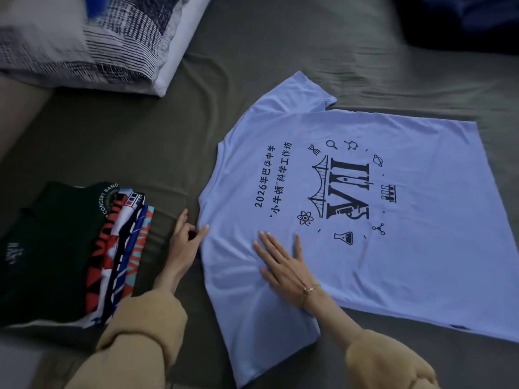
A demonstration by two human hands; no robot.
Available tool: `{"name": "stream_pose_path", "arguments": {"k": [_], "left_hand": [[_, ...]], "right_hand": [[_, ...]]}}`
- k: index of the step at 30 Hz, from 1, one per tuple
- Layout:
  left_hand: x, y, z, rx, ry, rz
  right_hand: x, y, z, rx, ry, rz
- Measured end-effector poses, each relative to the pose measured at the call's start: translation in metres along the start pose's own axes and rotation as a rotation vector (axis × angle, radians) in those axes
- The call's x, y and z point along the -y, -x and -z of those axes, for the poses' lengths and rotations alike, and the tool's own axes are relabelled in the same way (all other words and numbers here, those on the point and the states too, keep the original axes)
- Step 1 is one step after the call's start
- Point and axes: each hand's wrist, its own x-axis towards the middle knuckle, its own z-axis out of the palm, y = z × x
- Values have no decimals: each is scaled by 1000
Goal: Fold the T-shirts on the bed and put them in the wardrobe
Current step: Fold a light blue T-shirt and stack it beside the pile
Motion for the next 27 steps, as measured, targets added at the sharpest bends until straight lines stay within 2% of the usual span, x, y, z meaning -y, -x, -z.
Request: {"name": "stream_pose_path", "arguments": {"k": [5, 9, 12, 15, 17, 20, 22, 27], "left_hand": [[3, 9, 0, -17, -37, -7], [-5, 13, -1, 8, -50, 44], [-14, 23, -6, -7, -113, 81], [-30, 40, -15, -148, -239, 151], [-41, 49, -22, -158, -169, 274], [-46, 63, -31, -100, -121, 384], [-41, 73, -35, -83, -141, 408], [-34, 85, -37, -22, -169, 501]], "right_hand": [[17, 14, -4, 98, 17, 24], [17, 21, 8, 271, 15, 0], [-2, 29, 19, 232, -108, -54], [-29, 44, 38, 253, -125, -132], [-48, 60, 49, 210, -129, -202], [-66, 93, 64, 175, -149, -361], [-77, 118, 67, 87, -119, -529], [-92, 168, 70, -180, -308, -1328]]}}
